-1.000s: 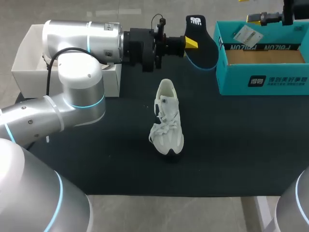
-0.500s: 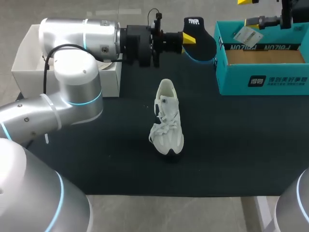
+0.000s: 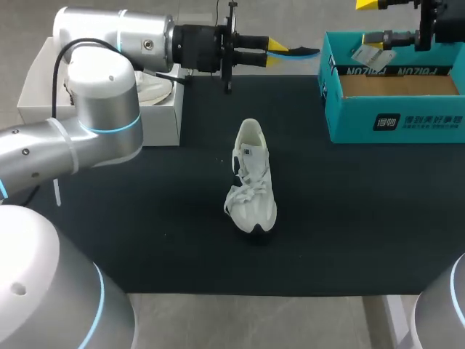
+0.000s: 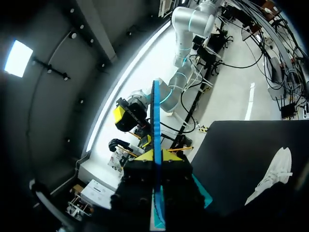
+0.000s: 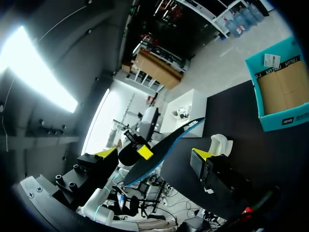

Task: Take the shoe out of the shoebox, open the shoe tongue, remove and reinsert the insole, then place the shoe into the shoebox

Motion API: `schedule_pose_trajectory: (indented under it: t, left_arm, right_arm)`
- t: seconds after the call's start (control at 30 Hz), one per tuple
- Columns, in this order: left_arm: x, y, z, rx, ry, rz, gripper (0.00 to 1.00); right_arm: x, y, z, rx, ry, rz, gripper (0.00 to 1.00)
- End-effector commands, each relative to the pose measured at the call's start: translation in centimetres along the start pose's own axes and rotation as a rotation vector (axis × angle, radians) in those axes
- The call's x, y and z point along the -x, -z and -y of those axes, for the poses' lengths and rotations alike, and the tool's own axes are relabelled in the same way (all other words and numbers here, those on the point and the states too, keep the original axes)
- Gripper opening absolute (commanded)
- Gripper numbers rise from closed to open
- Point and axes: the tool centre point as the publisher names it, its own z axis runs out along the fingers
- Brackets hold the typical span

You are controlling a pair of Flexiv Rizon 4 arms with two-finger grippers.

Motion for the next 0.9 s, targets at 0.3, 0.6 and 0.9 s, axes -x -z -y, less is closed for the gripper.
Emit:
schedule_pose_trajectory:
  t: [0.3, 0.6, 0.9]
  left_arm:
    - [2.6, 0.5, -0.2, -0.087, 0.687, 0.11, 0.0]
    - [3.5, 1.0, 0.1, -0.244, 0.909, 0.109, 0.0]
    - [3.1, 0.9, -0.4, -0.234, 1.062, 0.114, 0.0]
  right_arm:
    - [0.4, -0.4, -0.2, -0.027, -0.008, -0.012, 1.0]
    - [0.5, -1.0, 0.0, -0.043, -0.013, -0.027, 1.0]
    - [0.5, -1.5, 0.0, -0.048, -0.015, -0.037, 1.0]
